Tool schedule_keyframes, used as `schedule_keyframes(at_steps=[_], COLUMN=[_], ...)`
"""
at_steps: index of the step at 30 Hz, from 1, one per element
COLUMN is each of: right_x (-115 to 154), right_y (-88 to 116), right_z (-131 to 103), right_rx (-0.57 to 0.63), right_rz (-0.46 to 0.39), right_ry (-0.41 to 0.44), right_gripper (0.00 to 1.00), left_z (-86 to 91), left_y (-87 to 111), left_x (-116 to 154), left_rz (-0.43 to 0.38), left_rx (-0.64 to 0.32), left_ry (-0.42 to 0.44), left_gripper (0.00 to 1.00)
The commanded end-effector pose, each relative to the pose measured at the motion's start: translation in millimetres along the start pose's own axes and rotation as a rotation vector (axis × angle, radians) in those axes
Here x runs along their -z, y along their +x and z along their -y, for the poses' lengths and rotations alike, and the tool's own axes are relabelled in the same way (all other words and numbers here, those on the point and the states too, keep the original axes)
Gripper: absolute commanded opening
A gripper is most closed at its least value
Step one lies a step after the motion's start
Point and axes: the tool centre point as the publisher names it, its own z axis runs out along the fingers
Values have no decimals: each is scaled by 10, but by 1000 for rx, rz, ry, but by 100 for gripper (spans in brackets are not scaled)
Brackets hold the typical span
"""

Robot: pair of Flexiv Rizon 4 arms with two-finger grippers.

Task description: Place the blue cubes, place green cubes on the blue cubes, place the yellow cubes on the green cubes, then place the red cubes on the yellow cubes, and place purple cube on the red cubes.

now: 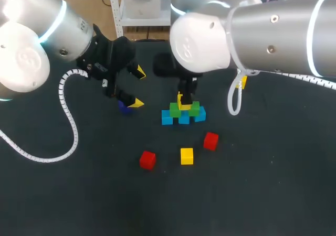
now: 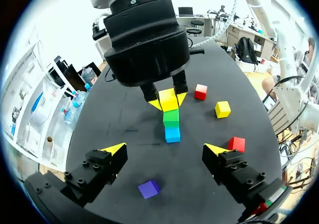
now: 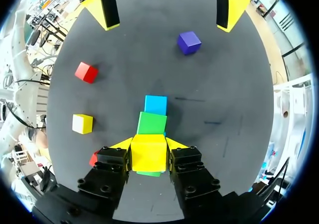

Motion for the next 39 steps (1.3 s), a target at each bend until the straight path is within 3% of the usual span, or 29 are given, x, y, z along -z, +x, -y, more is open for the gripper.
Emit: schedule_keyframes(at_steps=[1, 25, 26, 27, 28, 29, 39], right_x=[-6, -13, -15, -15, -15, -14, 43], right_y=[11, 19, 17, 16, 16, 14, 13], right_z=[-25, -17, -17, -17, -17, -18, -12], right_rx=[0, -8, -7, -7, -7, -9, -17], right_rz=[3, 8, 8, 9, 10, 12, 31], right_ry=[10, 25, 24, 23, 22, 22, 48], right_gripper=[0, 2, 9, 24, 44, 100, 100], left_z=[2, 2, 2, 2, 2, 2, 2], left_y=[18, 18, 18, 18, 18, 18, 18], left_x=[2, 2, 2, 2, 2, 2, 2], left_rz=[6, 6, 6, 6, 6, 6, 6], left_rx=[-3, -3, -3, -3, -3, -3, -3], left_ry=[-1, -1, -1, -1, -1, -1, -1], left_gripper=[100, 100, 100, 100, 100, 100, 100])
